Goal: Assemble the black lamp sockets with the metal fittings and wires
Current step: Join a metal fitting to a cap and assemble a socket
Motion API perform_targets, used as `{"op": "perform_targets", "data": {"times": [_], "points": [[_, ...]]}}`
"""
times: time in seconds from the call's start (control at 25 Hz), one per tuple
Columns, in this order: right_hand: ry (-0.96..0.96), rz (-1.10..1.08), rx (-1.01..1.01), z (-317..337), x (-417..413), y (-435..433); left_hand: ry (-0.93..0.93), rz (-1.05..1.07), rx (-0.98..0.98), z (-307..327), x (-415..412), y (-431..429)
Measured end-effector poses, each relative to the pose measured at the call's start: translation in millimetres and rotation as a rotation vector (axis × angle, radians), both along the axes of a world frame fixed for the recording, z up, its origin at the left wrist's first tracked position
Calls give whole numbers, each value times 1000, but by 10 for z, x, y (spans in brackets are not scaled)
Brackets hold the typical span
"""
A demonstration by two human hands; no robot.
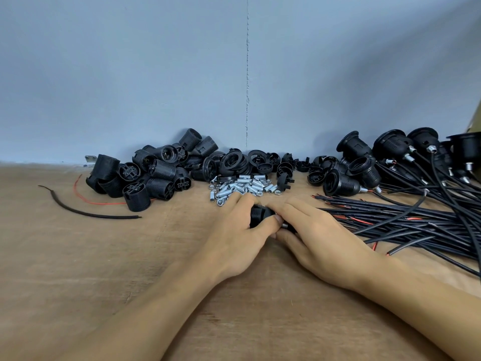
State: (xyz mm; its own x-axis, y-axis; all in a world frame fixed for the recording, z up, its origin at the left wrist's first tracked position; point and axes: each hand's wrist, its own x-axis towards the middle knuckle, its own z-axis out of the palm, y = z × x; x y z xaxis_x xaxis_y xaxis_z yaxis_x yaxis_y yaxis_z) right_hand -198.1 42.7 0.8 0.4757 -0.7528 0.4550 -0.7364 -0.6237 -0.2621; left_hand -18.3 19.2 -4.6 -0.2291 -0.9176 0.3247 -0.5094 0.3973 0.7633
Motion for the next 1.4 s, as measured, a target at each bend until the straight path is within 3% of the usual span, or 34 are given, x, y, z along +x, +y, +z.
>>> {"op": "perform_targets", "data": {"times": [0.28,0.56,0.8,1.0,1.2,1.4], "points": [[-33,7,18,1,17,-31,45,11,-40,-44,-8,2],[-133,-146,-1,-8,5,-94,442,13,210,-39,80,-122],[-183,-100,25,-14,-7,-119,497,-3,313,1,56,-168],[-183,-73,33,-10,-18,-111,454,7,319,-15,52,-175],[-41,-159,-27,-38,-36,-134,429,7,245,-76,61,-168],[-23,-311,-10,-14,-172,-214,-43,54,-82,-125,102,-122]]}}
